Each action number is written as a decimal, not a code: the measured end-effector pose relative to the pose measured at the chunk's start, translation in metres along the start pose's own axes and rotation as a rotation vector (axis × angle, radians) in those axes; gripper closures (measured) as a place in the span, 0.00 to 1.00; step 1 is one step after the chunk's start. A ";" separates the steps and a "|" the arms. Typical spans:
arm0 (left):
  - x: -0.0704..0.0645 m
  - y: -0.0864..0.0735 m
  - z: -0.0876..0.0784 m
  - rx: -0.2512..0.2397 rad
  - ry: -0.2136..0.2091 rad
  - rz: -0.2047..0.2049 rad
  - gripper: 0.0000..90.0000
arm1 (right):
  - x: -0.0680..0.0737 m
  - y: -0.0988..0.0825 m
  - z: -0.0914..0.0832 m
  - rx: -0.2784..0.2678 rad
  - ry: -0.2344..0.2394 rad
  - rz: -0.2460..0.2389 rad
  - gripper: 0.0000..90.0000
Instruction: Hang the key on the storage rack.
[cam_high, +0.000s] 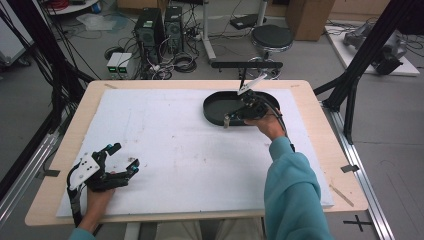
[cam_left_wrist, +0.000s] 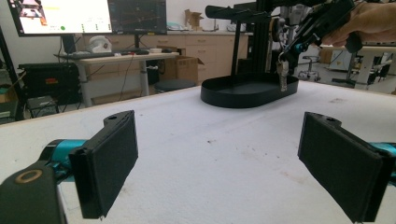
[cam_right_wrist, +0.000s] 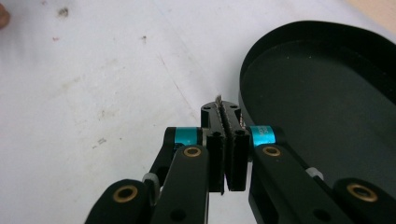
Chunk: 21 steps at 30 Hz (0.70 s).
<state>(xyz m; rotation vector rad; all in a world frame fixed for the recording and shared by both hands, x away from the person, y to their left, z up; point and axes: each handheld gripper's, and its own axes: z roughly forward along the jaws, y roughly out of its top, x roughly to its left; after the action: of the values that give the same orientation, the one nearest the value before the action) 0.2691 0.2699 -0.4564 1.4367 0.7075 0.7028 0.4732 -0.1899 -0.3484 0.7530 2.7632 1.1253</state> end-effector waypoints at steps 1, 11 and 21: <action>0.000 0.000 0.000 0.000 0.000 0.000 0.14 | -0.001 -0.001 -0.004 -0.015 -0.009 0.006 0.99; 0.000 0.000 0.000 0.001 0.000 -0.001 0.14 | -0.009 0.010 -0.039 -0.115 -0.062 0.015 0.99; 0.000 0.000 0.000 0.003 0.000 0.001 0.14 | -0.022 0.027 -0.070 -0.160 -0.117 0.007 0.99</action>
<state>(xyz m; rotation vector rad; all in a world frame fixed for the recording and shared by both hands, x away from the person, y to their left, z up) 0.2693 0.2699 -0.4564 1.4396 0.7087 0.7029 0.4870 -0.2283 -0.2823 0.7832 2.5410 1.2435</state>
